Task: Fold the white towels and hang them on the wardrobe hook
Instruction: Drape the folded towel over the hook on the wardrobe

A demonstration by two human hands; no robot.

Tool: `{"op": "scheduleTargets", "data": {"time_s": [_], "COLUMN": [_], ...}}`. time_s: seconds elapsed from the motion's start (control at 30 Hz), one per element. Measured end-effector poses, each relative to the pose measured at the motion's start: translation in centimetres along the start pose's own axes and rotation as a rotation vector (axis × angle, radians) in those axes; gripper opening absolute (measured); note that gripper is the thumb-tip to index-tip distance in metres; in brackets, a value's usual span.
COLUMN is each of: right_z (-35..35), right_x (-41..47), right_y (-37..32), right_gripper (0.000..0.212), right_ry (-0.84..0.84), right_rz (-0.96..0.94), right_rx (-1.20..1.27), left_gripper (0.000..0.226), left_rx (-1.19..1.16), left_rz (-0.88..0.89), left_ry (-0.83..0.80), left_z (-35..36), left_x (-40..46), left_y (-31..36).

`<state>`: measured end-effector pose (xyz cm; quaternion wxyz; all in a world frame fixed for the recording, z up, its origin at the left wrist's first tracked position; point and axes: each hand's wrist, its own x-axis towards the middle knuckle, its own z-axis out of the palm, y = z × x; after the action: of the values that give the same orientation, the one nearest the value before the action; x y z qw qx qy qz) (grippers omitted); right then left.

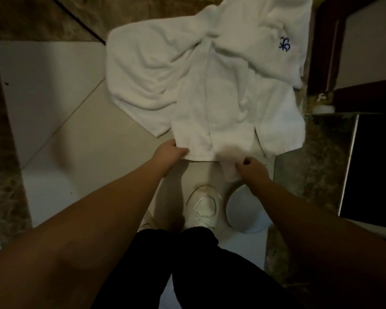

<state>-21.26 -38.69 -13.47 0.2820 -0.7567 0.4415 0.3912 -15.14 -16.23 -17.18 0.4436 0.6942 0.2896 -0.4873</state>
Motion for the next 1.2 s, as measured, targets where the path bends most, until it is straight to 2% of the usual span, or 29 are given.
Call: {"op": "scheduleTargets", "data": {"time_s": [0.2,0.3,0.37,0.5,0.67,0.93,1.1,1.2], "right_z": [-4.4,-7.5,-10.1,-15.5,-22.2,-29.5,-31.3,-31.0], "right_x": [-5.4,-9.7,-12.9,-20.3,-30.5,-47.3,-55.3,-58.6], "right_y": [-2.8,-5.3,-7.6,-12.4,-17.3,-20.5,-19.5,-17.9], "right_gripper": [0.025,0.04,0.052,0.059,0.042,0.029,0.038,0.039], "right_ry": [0.049,0.075,0.09,0.03,-0.048,-0.114,-0.171,-0.029], "right_rz": [0.055,-0.031,-0.058,-0.275,-0.314,-0.451,-0.667,-0.764], "right_rx": [0.385,0.51,0.598,0.68,0.667,0.911,0.692,0.461], "left_gripper": [0.019,0.006,0.004,0.008,0.026,0.016,0.013,0.019], "left_rx": [-0.405,-0.504,-0.519,-0.543,-0.614,-0.629,-0.543,-0.399], "left_rz": [0.047,0.11,0.153,0.242,0.402,0.666,0.802,0.88], "left_ry": [-0.092,-0.068,-0.04,-0.014,0.002,0.005,0.119,0.25], "left_z": [-4.1,-7.1,-9.3,-13.2,-17.8,-25.3,-27.6,-28.0], "left_x": [-7.9,-13.3,-17.0,-24.5,-35.2,-55.2,-67.8,-74.4], "left_y": [3.2,6.3,8.6,13.1,18.9,22.3,19.6,16.2]}}
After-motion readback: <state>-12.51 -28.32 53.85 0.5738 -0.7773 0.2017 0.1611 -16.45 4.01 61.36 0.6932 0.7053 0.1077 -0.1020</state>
